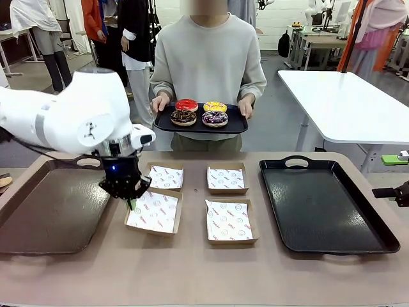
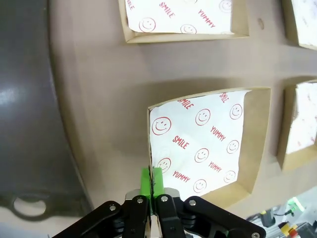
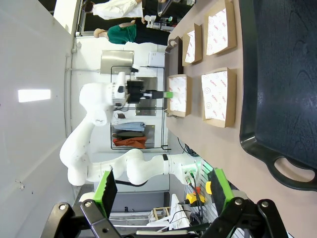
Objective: Individually package the donuts and arrange them on the tray.
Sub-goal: Pick up one Paper togo box.
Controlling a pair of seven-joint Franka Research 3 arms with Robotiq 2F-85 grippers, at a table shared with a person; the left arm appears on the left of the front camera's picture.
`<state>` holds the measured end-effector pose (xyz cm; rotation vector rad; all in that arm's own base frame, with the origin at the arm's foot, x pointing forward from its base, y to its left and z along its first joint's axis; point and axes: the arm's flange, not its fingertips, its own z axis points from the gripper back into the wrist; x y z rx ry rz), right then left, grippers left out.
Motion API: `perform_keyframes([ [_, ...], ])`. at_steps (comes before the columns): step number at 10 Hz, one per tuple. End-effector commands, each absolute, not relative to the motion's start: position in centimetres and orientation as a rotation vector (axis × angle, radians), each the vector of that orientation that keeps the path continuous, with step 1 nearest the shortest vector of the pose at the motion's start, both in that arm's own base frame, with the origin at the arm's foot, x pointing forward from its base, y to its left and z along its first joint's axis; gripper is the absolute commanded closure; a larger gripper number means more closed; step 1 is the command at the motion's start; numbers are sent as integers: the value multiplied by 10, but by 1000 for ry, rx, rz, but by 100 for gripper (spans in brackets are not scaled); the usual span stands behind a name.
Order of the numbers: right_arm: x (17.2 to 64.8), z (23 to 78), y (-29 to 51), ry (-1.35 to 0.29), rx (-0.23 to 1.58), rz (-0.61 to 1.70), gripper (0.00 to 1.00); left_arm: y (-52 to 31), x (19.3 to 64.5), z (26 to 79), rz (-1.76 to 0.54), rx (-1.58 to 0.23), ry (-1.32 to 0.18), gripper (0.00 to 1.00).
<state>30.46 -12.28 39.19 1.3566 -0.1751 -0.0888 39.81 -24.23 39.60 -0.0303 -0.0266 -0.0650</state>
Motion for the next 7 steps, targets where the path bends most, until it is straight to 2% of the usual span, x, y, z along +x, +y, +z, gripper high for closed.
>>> perform_keyframes([
  [1, 303, 391, -124, -177, 1365, -89, 0, -248, 390, 449, -19, -24, -48, 100],
  [4, 303, 391, -124, -177, 1365, -89, 0, -247, 382, 500, -1, -58, -87, 100],
  [5, 303, 391, -124, -177, 1365, -89, 0, -246, 386, 482, -35, -35, -79, 100],
  [7, 303, 391, -124, -177, 1365, -89, 0, -246, 386, 482, -35, -35, -79, 100],
])
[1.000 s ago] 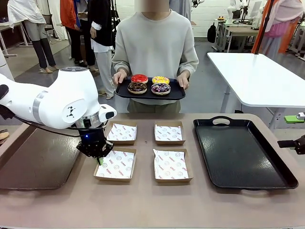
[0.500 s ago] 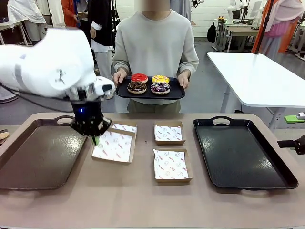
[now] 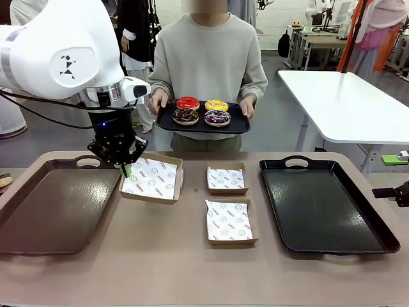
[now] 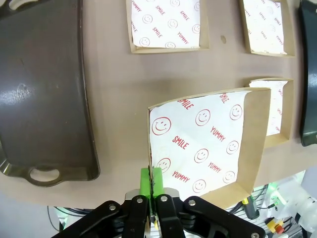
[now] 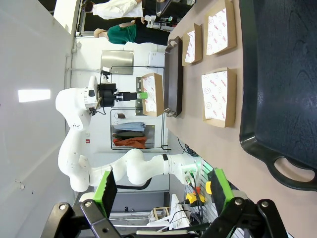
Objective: Individually package the donuts and arrange them on the tray.
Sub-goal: Pick up one Paper togo box.
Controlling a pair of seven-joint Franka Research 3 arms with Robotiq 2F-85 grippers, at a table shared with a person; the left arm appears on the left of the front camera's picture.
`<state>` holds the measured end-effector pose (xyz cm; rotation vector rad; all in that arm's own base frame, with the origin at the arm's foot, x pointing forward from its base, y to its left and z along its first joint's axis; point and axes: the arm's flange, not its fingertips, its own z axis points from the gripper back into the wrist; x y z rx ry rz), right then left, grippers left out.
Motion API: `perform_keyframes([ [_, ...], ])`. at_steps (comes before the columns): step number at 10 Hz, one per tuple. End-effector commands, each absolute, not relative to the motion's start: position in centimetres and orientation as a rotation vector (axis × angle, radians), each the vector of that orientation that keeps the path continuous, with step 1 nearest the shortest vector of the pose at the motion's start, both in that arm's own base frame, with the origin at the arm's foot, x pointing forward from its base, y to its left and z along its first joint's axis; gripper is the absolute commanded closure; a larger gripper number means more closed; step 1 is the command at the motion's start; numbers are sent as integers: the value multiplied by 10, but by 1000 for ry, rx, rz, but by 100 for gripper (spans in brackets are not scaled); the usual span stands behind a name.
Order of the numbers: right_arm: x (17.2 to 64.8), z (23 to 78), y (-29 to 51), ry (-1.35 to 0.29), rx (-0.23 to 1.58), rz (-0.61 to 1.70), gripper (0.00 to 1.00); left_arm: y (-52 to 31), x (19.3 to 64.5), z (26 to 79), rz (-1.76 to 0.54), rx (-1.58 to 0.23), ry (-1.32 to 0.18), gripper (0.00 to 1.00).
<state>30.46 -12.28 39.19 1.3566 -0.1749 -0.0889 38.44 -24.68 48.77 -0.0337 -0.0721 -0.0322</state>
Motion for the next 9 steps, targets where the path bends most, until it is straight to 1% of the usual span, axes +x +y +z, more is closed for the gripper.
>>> perform_keyframes([
  [1, 303, 391, -124, -177, 1365, -89, 0, -247, 384, 495, -32, -38, -85, 99],
  [3, 303, 391, -124, -177, 1365, -89, 0, -255, 439, 498, -7, -57, -66, 99],
  [6, 303, 391, -124, -177, 1365, -89, 0, -257, 503, 492, 58, -35, -54, 99],
  [9, 303, 391, -124, -177, 1365, -89, 0, -255, 526, 487, 75, -26, -47, 99],
])
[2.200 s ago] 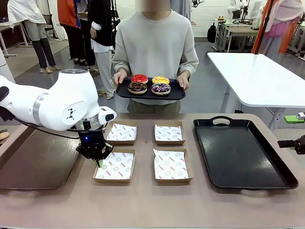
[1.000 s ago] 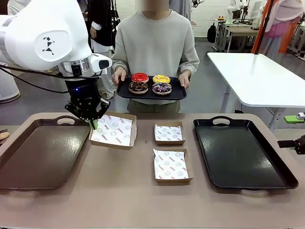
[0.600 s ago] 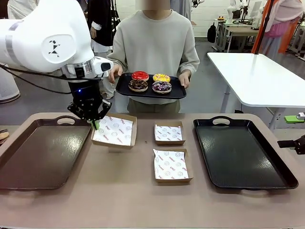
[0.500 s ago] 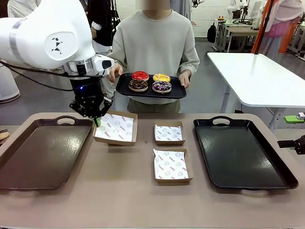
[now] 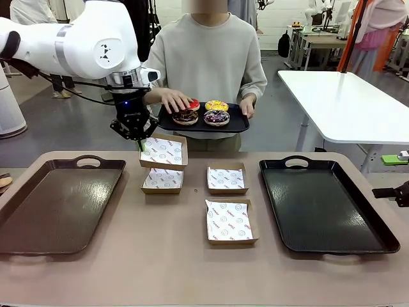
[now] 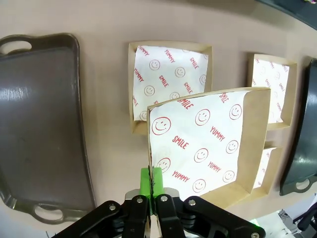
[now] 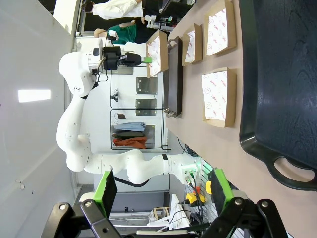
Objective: Individually package the donuts and arrange them on the tray.
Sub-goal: Pick up one Paper togo box, then place the picked Paper togo box on the Handle tray while simultaneously picking up another Paper togo box from the table with the other hand.
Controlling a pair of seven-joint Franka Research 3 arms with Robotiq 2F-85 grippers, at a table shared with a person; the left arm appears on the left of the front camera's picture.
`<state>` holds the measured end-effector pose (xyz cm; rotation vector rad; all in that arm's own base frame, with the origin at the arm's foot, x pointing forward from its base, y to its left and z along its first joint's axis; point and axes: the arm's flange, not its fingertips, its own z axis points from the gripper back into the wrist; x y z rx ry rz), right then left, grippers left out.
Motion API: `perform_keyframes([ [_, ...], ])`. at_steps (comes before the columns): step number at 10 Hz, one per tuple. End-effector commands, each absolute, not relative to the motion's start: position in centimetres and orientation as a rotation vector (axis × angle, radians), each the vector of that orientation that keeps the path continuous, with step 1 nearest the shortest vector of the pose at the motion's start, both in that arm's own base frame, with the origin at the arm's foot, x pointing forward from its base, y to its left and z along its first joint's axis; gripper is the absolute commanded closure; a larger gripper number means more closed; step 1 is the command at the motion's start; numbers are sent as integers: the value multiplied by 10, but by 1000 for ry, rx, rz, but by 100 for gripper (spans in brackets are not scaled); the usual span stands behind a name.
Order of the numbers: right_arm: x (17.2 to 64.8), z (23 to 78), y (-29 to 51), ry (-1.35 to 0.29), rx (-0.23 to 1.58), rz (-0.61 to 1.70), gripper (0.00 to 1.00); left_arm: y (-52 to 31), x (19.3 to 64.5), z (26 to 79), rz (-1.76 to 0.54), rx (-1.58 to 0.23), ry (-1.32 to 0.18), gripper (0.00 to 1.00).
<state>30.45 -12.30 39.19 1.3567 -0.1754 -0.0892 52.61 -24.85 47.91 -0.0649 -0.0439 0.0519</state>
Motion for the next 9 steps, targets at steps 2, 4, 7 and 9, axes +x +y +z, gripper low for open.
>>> perform_keyframes([
  [2, 303, 391, -124, -177, 1365, -89, 0, -249, 526, 479, 52, -65, -44, 99],
  [4, 303, 391, -124, -177, 1365, -89, 0, -249, 526, 479, 52, -65, -44, 99],
  [7, 303, 391, -124, -177, 1365, -89, 0, -249, 526, 479, 52, -65, -44, 99],
  [9, 303, 391, -124, -177, 1365, -89, 0, -249, 526, 479, 52, -65, -44, 99],
])
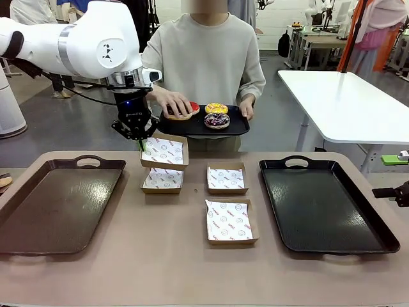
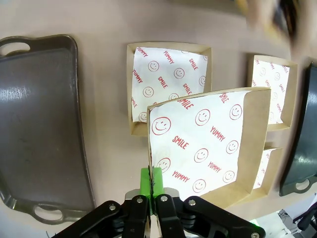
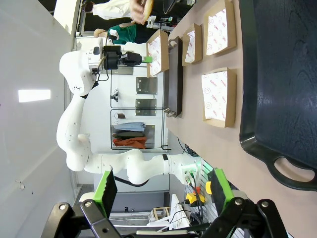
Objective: Individually package the donuts and arrange them on the tray.
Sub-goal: Place the picked Paper togo box on the Handle tray while simultaneously picking up another Paper togo box from the table with the other hand.
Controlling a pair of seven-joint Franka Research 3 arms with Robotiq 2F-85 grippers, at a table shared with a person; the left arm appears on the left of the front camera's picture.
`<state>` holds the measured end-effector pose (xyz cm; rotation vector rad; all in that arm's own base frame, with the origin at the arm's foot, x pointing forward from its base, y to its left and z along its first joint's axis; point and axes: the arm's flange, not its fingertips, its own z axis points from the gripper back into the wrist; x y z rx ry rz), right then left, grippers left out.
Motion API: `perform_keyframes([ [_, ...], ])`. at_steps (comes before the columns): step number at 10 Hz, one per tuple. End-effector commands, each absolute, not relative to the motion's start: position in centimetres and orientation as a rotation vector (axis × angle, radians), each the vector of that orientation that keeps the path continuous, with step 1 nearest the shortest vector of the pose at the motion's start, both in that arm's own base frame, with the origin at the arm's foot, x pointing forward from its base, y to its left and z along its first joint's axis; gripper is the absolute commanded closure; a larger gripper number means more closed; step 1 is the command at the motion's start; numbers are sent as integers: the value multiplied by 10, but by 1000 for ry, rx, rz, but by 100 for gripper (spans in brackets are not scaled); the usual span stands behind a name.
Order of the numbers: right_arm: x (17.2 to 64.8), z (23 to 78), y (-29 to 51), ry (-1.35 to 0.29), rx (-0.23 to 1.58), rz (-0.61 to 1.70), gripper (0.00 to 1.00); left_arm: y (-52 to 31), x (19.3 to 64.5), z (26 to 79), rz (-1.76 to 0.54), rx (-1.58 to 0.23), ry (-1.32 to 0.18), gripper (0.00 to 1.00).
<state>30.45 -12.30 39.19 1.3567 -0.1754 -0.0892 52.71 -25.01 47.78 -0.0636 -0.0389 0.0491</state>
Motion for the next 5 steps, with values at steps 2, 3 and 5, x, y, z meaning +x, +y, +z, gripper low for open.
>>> perform_keyframes([
  [2, 303, 391, -124, -177, 1365, -89, 0, -249, 526, 479, 52, -65, -44, 99],
  [3, 303, 391, -124, -177, 1365, -89, 0, -249, 526, 479, 52, -65, -44, 99],
  [5, 303, 391, -124, -177, 1365, -89, 0, -249, 526, 479, 52, -65, -44, 99],
])
